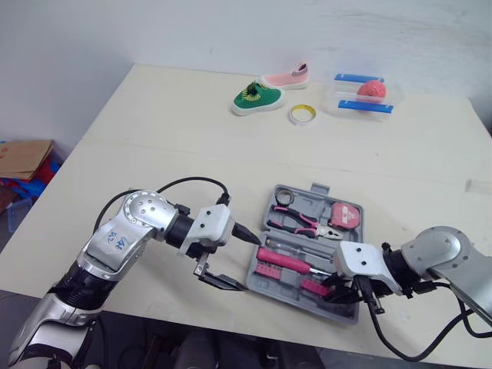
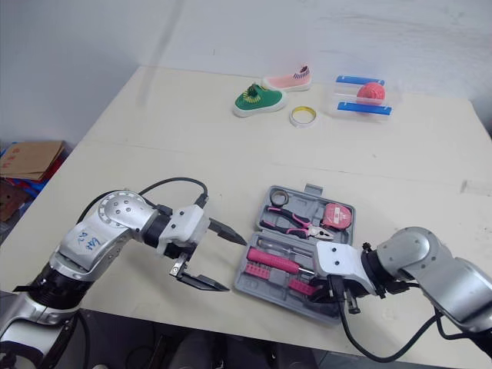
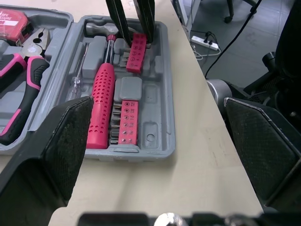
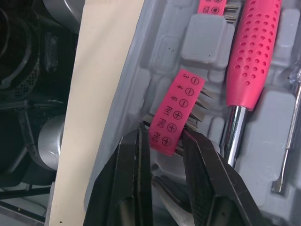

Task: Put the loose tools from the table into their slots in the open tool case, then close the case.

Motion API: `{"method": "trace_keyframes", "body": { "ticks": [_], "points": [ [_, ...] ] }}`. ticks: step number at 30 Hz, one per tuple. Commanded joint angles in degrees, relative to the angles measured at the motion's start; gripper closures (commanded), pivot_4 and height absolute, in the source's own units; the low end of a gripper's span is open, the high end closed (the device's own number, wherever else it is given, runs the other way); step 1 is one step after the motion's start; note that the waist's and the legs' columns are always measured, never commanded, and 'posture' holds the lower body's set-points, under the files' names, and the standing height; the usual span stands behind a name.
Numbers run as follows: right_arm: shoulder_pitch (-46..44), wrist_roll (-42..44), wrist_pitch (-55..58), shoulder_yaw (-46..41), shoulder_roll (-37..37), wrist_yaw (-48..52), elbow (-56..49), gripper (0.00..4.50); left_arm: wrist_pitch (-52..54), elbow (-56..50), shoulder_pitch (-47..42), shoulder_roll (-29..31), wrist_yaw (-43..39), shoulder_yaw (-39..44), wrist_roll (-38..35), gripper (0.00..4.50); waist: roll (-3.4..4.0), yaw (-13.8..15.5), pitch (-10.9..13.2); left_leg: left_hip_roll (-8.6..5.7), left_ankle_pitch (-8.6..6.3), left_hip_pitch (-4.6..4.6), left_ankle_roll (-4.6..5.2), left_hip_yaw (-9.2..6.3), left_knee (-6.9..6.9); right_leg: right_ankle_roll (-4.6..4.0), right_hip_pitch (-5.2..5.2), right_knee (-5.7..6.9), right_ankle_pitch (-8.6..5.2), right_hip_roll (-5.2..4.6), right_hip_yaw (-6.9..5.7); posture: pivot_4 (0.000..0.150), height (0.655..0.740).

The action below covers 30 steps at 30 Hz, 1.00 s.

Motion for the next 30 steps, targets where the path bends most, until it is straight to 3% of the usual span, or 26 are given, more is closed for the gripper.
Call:
{"method": "trace_keyframes", "body": {
  "ticks": [1, 12, 13, 17, 21, 24, 27, 30],
  "points": [
    [-1.4, -1.9, -0.4, 1.2, 1.0, 0.0, 0.3, 3.88, 0.3, -2.2, -0.6, 0.0, 0.4, 1.0, -0.1, 0.00, 0.00, 0.1, 0.0, 0.00, 0.00, 0.02, 0.00, 0.00, 0.01, -0.02, 0.00, 0.05, -0.01, 0.00, 0.00, 0.150, 0.7304],
    [-3.5, -4.9, -3.4, 3.1, 3.2, 0.6, 2.2, 3.88, 1.9, -3.6, -0.8, -0.4, 1.7, 1.2, -0.6, 0.00, 0.00, 0.0, 0.0, 0.00, 0.02, 0.07, -0.02, -0.01, 0.12, -0.05, 0.00, 0.23, -0.02, 0.01, 0.00, 0.150, 0.7304],
    [-3.5, -4.4, -3.1, 2.6, 3.4, 0.5, 2.0, 2.86, 2.1, -3.7, -0.9, -0.5, 1.8, 1.2, -0.6, 0.00, 0.00, 0.0, 0.0, 0.00, 0.02, 0.07, -0.03, -0.01, 0.14, -0.05, 0.00, 0.24, -0.02, 0.01, -0.01, 0.150, 0.7304],
    [0.6, -0.5, -2.7, -5.8, 2.3, -0.9, -0.8, 1.11, 2.4, -3.9, -1.0, -0.4, 2.1, 1.4, -0.6, 0.00, 0.00, 0.1, 0.0, 0.00, 0.03, 0.04, -0.02, -0.03, 0.17, -0.06, 0.00, 0.29, -0.02, 0.00, 0.00, 0.150, 0.7304],
    [9.1, 4.2, -3.7, -17.9, 4.5, -2.7, -3.0, 1.11, 2.3, -3.8, -0.9, -0.4, 2.6, 1.9, -0.5, 0.00, -0.01, 0.2, 0.0, -0.01, 0.02, 0.01, -0.01, -0.04, 0.16, -0.05, 0.01, 0.26, -0.01, -0.01, -0.01, 0.150, 0.7304],
    [13.5, 7.1, -3.3, -22.3, 7.7, -4.7, -4.1, 1.11, 2.3, -3.6, -0.9, -0.6, 2.9, 2.2, -0.5, 0.00, -0.01, 0.2, 0.0, -0.01, 0.01, 0.00, -0.02, -0.07, 0.16, -0.03, 0.03, 0.22, -0.01, 0.00, -0.03, 0.150, 0.7304],
    [16.5, 7.5, -4.9, -23.0, 10.6, -5.5, -2.7, 1.99, 2.2, -3.4, -1.0, -0.9, 3.1, 2.1, -0.4, 0.00, -0.01, 0.0, 0.0, -0.01, 0.01, 0.04, -0.03, -0.06, 0.17, -0.02, 0.07, 0.23, -0.01, 0.00, -0.02, 0.150, 0.7304],
    [17.3, 6.5, -6.6, -22.5, 12.0, -6.1, -0.3, 3.47, 2.0, -3.1, -1.1, -1.0, 2.9, 2.0, -0.3, 0.00, -0.01, 0.0, 0.0, -0.02, 0.02, 0.09, -0.02, -0.01, 0.18, -0.01, 0.07, 0.28, 0.00, 0.02, 0.03, 0.150, 0.7304]
  ]
}}
